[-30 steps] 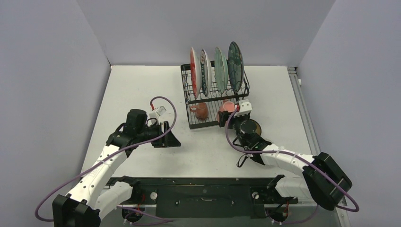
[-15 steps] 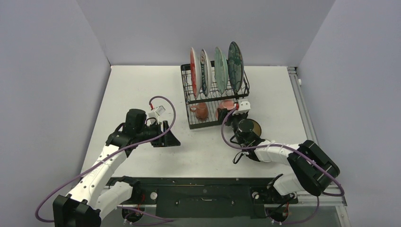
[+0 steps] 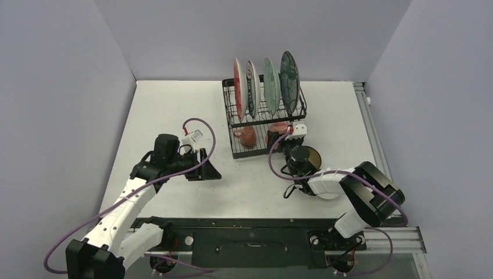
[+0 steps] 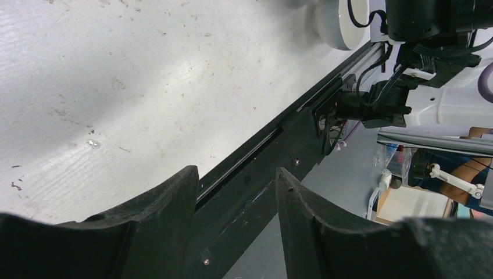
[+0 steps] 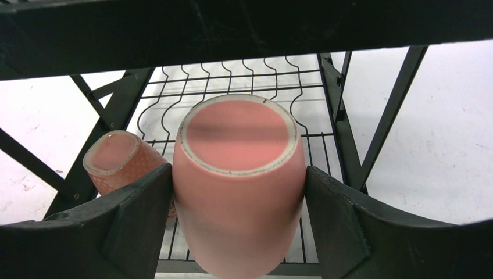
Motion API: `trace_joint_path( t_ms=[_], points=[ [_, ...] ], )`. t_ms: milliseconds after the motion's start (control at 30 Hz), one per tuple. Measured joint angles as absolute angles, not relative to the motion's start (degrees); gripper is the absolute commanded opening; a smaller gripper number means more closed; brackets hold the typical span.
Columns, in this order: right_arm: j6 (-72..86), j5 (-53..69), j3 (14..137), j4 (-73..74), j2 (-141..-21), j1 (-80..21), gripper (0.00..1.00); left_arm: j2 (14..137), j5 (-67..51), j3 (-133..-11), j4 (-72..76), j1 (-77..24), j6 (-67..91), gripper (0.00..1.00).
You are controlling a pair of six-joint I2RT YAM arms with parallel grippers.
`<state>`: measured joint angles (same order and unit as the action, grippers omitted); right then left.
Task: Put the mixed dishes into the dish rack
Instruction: Turn the cup upside down in the dish rack.
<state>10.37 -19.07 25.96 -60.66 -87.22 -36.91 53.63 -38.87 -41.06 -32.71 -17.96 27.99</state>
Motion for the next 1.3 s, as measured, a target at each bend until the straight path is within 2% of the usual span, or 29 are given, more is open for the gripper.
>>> trace_joint_path(
  t_ms=[1300],
  points=[
    [11.42,-19.09,30.55,-68.12,-99.42,-35.55,0.0,54.13,-39.29,-41.06,-32.69,-17.41,27.99,0.48]
  ],
)
